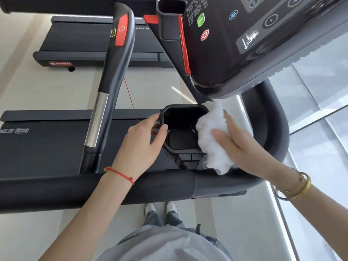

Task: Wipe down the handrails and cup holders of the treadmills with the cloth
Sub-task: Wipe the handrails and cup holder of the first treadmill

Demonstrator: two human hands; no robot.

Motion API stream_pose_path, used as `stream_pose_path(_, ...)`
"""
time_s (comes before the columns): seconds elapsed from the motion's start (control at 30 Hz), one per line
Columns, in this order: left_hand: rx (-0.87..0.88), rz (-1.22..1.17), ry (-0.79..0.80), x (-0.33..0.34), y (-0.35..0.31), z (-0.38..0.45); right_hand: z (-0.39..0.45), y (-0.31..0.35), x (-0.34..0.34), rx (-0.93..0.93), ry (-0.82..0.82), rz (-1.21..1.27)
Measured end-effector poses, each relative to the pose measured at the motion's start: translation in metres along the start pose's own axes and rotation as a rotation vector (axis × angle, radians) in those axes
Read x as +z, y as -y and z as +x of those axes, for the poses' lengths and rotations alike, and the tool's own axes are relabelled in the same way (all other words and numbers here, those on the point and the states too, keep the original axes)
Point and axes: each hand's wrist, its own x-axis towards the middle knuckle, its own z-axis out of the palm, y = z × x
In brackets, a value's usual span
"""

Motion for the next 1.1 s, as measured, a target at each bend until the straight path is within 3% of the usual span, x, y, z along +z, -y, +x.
stream_pose_path(0.17, -0.043, -0.021, 0.006, 0.000, 0.001, 0.001, -0.013, 0.008, -0.012, -0.230, 0.163, -0.177)
stream_pose_path(0.27, -0.057, -0.039, 0.012, -0.001, -0.001, 0.000, -0.003, 0.016, -0.002, -0.392, 0.309, -0.587)
stream_pose_path(0.4, -0.078, -0.062, 0.019, -0.002, -0.003, 0.001, 0.016, 0.046, 0.026, -0.332, 0.446, -0.844)
stream_pose_path(0.63, -0.104, -0.082, 0.031, -0.002, 0.000, 0.001, 0.004, 0.058, 0.033, -0.368, 0.475, -0.944)
stream_pose_path(0.73, -0.095, -0.054, 0.048, -0.005, 0.001, 0.000, -0.002, 0.045, 0.014, -0.391, 0.351, -0.853)
stream_pose_path(0.83, -0.082, -0.054, 0.055, -0.006, 0.000, 0.000, 0.005, 0.045, 0.015, -0.351, 0.399, -0.840)
stream_pose_path(0.93, -0.078, -0.072, 0.077, -0.008, -0.002, 0.000, 0.009, 0.051, 0.027, -0.357, 0.394, -0.972)
stream_pose_path(1.03, -0.095, -0.125, 0.106, -0.010, -0.002, -0.001, 0.003, 0.065, 0.048, -0.340, 0.175, -0.845)
stream_pose_path(1.1, -0.109, -0.157, 0.111, -0.012, -0.001, -0.003, 0.004, 0.076, 0.071, -0.210, 0.169, -0.846)
